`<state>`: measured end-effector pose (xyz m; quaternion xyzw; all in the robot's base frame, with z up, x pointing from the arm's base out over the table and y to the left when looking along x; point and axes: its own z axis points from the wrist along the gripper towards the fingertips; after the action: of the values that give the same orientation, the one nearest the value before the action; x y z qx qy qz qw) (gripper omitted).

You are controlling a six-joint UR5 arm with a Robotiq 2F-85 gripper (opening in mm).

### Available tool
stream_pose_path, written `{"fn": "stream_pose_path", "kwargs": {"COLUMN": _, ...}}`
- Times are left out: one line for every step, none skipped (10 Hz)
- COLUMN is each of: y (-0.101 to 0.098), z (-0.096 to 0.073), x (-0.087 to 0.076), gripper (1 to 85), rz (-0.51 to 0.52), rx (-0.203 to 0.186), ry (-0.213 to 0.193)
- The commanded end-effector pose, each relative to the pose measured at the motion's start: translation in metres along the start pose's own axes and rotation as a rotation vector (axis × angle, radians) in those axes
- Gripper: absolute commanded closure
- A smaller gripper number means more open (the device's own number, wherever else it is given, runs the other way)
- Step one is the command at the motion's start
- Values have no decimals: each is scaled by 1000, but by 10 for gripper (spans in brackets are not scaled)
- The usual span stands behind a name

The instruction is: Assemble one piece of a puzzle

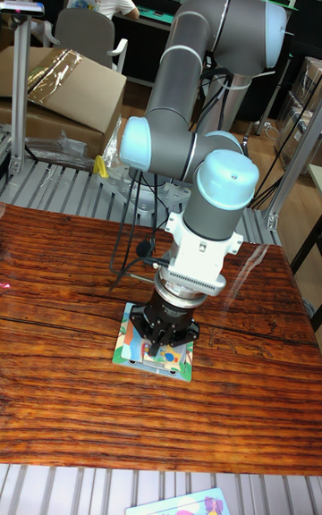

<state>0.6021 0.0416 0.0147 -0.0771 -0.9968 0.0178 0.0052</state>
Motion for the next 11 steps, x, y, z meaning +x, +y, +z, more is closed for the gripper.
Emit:
{"fn": "stream_pose_path", "kwargs": {"y": -1, "z": 2, "x": -1, "gripper": 843, "rz": 9, "rx": -3, "ry": 2}}
{"fn": "stream_pose_path", "kwargs": {"y": 0, "z": 0, "x": 0, "gripper": 843, "rz": 11, "rx": -4, "ry": 5}}
{"fn": "stream_pose_path", "kwargs": {"y": 0, "z": -1, "x": 1, "gripper": 843, "rz": 11, "rx": -4, "ry": 8}}
{"fn": "stream_pose_path", "kwargs": {"y": 0, "z": -1, "x": 2, "gripper": 843, "rz": 11, "rx": -4, "ry": 8}}
{"fn": "stream_pose_path", "kwargs": {"y": 0, "z": -1, "x": 2, "gripper": 843, "rz": 11, "rx": -4, "ry": 8}}
{"fn": "stream_pose_path", "kwargs": {"y": 1, "z": 0, "x": 2, "gripper": 843, "rz": 12, "rx": -7, "ry": 9}}
{"fn": "stream_pose_path", "kwargs": {"y": 1, "z": 2, "x": 1, "gripper": 843, "rz": 14, "rx": -7, "ry": 7}}
{"fn": "stream_pose_path", "kwargs": {"y": 2, "z": 5, "x": 1, "gripper": 843, "rz": 18, "rx": -7, "ry": 5}}
{"fn": "stream_pose_path", "kwargs": {"y": 1, "z": 7, "x": 0, "gripper": 843, "rz": 23, "rx": -8, "ry": 4}}
{"fn": "stream_pose_path", "kwargs": {"y": 1, "z": 8, "x": -1, "gripper": 843, "rz": 28, "rx": -8, "ry": 2}}
{"fn": "stream_pose_path", "kwargs": {"y": 2, "z": 9, "x": -1, "gripper": 843, "rz": 31, "rx": -9, "ry": 3}}
